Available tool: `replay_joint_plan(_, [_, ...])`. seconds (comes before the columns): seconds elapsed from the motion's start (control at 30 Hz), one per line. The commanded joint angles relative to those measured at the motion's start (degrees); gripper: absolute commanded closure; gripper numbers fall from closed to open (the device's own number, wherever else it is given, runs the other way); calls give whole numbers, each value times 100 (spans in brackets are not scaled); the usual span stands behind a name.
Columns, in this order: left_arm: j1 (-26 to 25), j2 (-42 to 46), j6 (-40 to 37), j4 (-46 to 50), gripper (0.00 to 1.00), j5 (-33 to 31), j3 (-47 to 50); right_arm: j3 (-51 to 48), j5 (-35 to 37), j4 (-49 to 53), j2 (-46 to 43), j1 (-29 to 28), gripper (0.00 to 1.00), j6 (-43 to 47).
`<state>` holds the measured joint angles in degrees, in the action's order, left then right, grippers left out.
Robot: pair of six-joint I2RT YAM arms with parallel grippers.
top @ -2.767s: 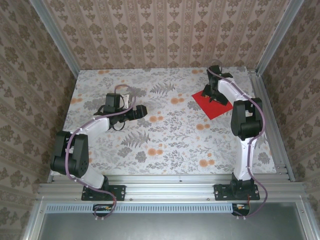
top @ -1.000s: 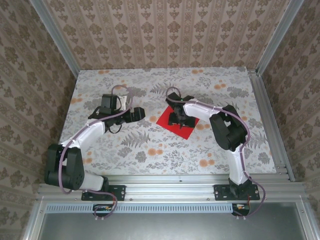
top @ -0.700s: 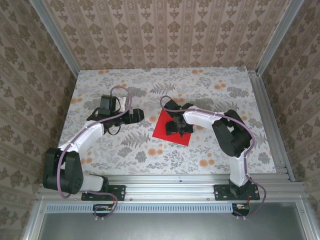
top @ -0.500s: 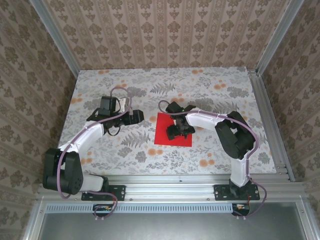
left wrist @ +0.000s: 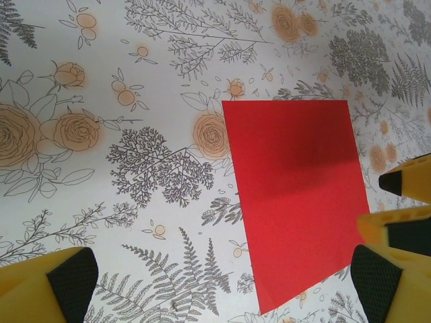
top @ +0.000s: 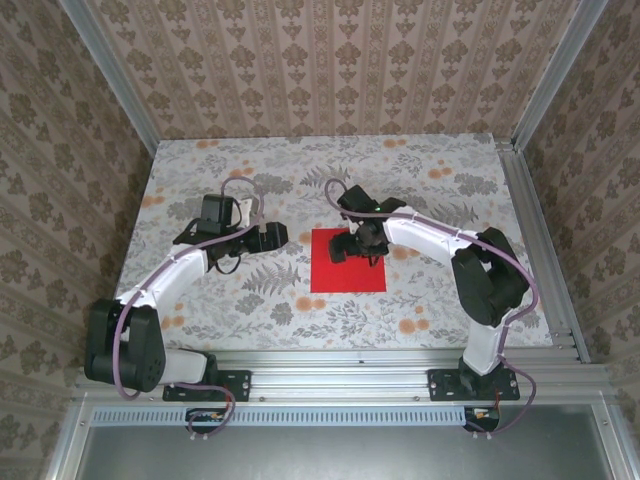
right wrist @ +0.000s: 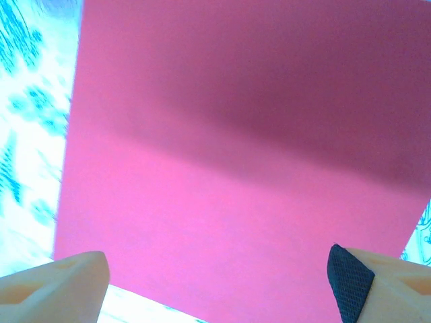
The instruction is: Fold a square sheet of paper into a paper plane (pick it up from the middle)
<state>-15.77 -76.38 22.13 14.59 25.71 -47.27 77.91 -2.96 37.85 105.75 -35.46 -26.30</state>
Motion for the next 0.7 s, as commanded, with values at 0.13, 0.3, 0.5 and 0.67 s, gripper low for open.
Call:
replay_joint_plan(0.13, [-20,170,52,17,0,74,106,247,878,217,509,-421,9,-1590])
replay_joint_plan(0.3, [-22,270,55,75,0,74,128,345,1348,72,656,-523,4,-1509])
replay_joint_plan(0.5, [-23,378,132,-33,0,74,304,635,1418,243,1066,-505,4,-1343])
replay_joint_plan(0.67, [-23,363,100,-18,0,100,338,838,1304,255,1311,-478,4,-1364])
